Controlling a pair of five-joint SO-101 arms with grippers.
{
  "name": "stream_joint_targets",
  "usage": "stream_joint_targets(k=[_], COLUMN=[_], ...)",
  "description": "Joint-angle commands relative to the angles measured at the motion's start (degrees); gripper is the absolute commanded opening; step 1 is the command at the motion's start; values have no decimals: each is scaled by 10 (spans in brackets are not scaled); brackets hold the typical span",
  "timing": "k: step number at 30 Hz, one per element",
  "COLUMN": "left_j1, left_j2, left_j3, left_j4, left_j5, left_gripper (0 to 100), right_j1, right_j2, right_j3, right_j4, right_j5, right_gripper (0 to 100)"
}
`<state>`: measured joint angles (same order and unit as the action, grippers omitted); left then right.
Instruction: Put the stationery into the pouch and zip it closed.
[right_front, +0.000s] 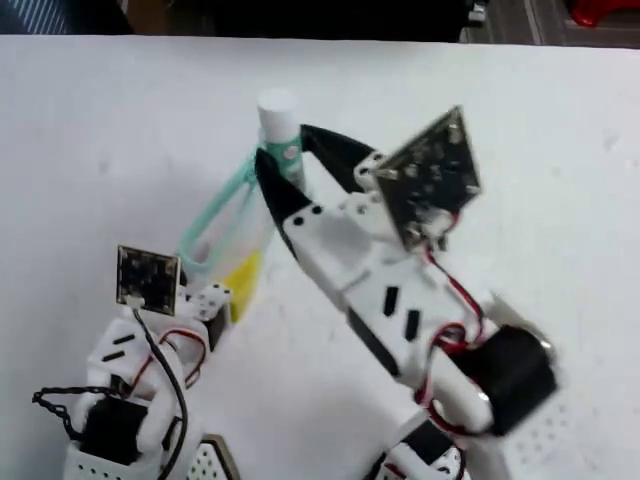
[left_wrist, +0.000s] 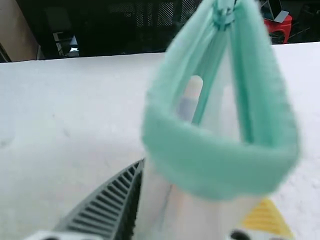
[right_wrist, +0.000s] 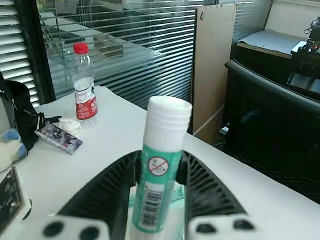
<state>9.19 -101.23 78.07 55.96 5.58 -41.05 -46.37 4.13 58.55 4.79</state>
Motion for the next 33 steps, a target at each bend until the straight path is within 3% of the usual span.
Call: stream_joint_targets(k=[1, 4, 8, 15, 22, 33], left_j1=[8, 8, 8, 4, 7, 7], left_j2=[8, 8, 9, 9, 9, 7], left_j3=[-24, -24, -24, -23, -23, -18], left_j4=[5, 5, 4, 2, 4, 0], left_j5=[8, 7, 6, 6, 5, 5], left_gripper=[297, 297, 297, 297, 297, 297], right_j1=[-25, -58, -84, -84, -82, -73], right_j2=[-45, -89, -82, -21, -13, -13], right_j3=[103, 173, 192, 247, 308, 342], right_j4=[-114, -203, -215, -229, -348, -422], right_j5=[-20, -18, 3, 0, 4, 4], right_gripper=[16, 15, 15, 16, 16, 16])
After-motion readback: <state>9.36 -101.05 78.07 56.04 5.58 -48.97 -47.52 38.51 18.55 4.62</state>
